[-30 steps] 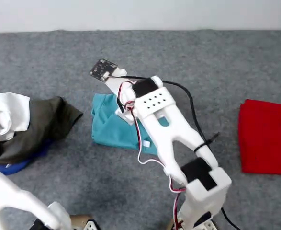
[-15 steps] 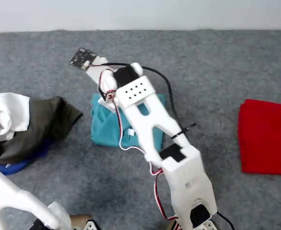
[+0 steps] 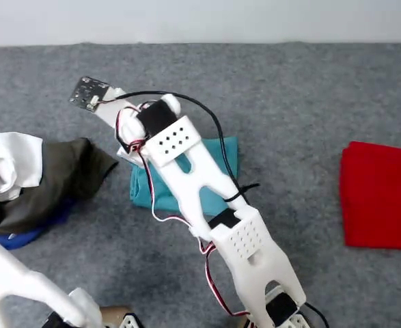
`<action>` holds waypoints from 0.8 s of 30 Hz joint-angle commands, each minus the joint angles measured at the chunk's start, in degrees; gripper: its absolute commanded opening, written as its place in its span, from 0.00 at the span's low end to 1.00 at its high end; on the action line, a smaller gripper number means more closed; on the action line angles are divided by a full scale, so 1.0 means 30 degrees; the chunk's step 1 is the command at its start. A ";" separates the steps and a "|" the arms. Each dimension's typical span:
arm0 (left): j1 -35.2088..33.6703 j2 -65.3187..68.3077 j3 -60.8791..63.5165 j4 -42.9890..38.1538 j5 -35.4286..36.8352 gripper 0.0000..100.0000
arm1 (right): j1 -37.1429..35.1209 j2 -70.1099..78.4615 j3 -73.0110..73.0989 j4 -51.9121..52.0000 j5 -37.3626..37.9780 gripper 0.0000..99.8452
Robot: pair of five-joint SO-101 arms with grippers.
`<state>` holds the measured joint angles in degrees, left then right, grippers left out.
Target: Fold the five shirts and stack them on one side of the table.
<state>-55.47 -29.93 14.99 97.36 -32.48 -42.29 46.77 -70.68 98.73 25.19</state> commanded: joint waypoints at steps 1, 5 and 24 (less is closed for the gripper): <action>0.0117 -0.0615 -0.0659 0.0205 0.0117 0.02 | 0.1011 -0.0190 -0.1026 0.1333 -0.0029 0.08; 0.0117 -0.0615 -0.0659 0.0205 0.0117 0.02 | 0.3062 -0.0161 0.0059 0.1363 0.0000 0.03; 0.0117 -0.0615 -0.0659 0.0205 0.0117 0.02 | -0.0425 0.1392 0.6037 0.0630 0.1377 0.01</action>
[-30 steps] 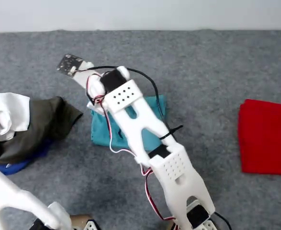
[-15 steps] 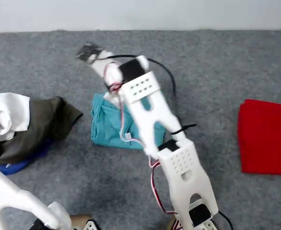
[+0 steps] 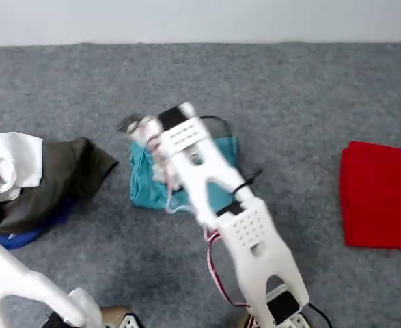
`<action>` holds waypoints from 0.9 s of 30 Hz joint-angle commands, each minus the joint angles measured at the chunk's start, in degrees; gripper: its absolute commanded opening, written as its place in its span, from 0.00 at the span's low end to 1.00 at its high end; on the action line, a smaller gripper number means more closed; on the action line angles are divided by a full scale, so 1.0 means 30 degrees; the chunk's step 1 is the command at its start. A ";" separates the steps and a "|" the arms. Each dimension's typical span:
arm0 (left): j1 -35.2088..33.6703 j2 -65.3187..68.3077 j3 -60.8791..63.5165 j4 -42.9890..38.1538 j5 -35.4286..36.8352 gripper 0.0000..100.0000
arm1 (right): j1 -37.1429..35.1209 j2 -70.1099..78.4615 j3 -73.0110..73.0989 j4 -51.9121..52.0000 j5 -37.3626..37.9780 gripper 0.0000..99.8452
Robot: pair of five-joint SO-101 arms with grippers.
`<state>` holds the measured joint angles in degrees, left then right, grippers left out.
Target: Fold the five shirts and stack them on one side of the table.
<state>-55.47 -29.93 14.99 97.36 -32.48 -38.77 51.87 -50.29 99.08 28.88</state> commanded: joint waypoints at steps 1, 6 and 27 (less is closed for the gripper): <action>0.0117 -0.0615 -0.0659 0.0205 0.0117 0.02 | -0.2154 -0.0425 -0.1114 0.0747 0.0147 0.01; 0.0117 -0.0615 -0.0659 0.0205 0.0117 0.02 | -0.3502 -0.1626 -0.2549 0.1245 0.0147 0.01; 0.0117 -0.0615 -0.0659 0.0205 0.0117 0.02 | -0.2037 0.0103 -0.2960 -0.1919 0.0147 0.01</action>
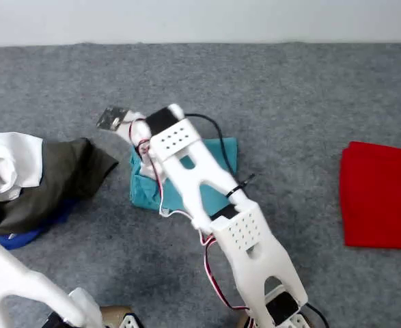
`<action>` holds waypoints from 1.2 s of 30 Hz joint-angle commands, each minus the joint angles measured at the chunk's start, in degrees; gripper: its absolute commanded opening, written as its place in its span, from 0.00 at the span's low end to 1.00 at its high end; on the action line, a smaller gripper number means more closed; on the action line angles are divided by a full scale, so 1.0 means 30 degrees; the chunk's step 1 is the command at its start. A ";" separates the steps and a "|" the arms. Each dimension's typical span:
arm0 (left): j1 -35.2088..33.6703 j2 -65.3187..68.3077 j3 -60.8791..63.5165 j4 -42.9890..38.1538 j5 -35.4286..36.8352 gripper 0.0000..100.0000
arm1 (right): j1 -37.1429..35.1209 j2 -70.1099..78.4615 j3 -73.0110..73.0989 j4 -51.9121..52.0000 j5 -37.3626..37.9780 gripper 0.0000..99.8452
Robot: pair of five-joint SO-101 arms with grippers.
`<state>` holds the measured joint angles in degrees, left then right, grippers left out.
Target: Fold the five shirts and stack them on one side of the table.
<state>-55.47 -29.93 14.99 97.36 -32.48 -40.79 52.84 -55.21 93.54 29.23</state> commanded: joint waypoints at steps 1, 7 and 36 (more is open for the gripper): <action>0.0117 -0.0615 -0.0659 0.0205 0.0117 0.02 | -0.1949 -0.0190 -0.1407 0.0103 0.0029 0.01; 0.0117 -0.0615 -0.0659 0.0205 0.0117 0.02 | -0.3883 -0.0396 -0.2403 0.1392 0.0059 0.01; 0.0117 -0.0615 -0.0659 0.0176 0.0117 0.02 | 0.0718 0.6520 -0.9934 -0.7956 0.0147 0.01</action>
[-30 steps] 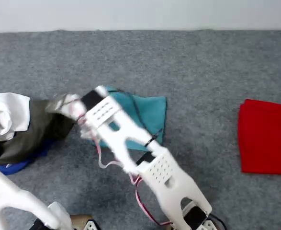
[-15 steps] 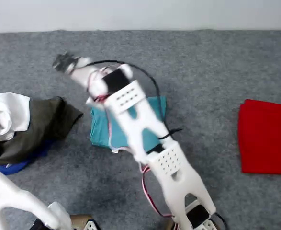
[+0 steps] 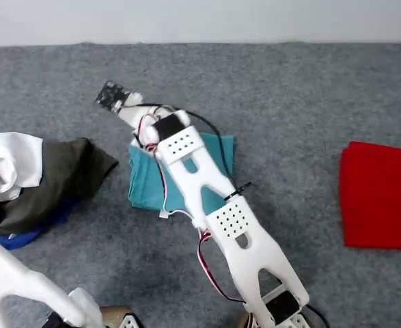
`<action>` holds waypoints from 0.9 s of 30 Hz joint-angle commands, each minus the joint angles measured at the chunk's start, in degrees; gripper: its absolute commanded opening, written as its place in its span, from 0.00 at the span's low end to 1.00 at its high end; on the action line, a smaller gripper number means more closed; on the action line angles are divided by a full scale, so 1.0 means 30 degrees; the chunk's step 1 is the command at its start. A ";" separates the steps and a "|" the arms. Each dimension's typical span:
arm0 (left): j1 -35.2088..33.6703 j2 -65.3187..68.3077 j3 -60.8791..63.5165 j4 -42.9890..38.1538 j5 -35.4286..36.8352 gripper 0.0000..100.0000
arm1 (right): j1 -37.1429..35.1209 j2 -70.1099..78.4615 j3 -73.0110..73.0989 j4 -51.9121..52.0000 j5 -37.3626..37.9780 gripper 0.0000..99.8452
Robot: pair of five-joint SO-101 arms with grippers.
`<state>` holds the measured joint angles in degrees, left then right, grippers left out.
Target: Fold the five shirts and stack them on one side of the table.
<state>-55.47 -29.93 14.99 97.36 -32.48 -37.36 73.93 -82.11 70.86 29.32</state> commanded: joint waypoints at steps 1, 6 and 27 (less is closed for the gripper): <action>0.0117 -0.0615 -0.0659 0.0176 0.0117 0.02 | -0.0454 -0.0747 -0.0967 -0.0220 0.0117 0.01; 0.0117 -0.0615 -0.0659 0.0176 0.0117 0.02 | -0.0220 -0.2593 -0.0967 0.1861 0.0117 0.01; 0.0117 -0.0615 -0.0659 0.0176 0.0117 0.02 | 0.1538 -0.9158 0.1231 1.0769 -0.4513 0.01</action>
<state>-55.47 -29.93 14.99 97.36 -32.48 -33.85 53.01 -80.97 100.48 17.36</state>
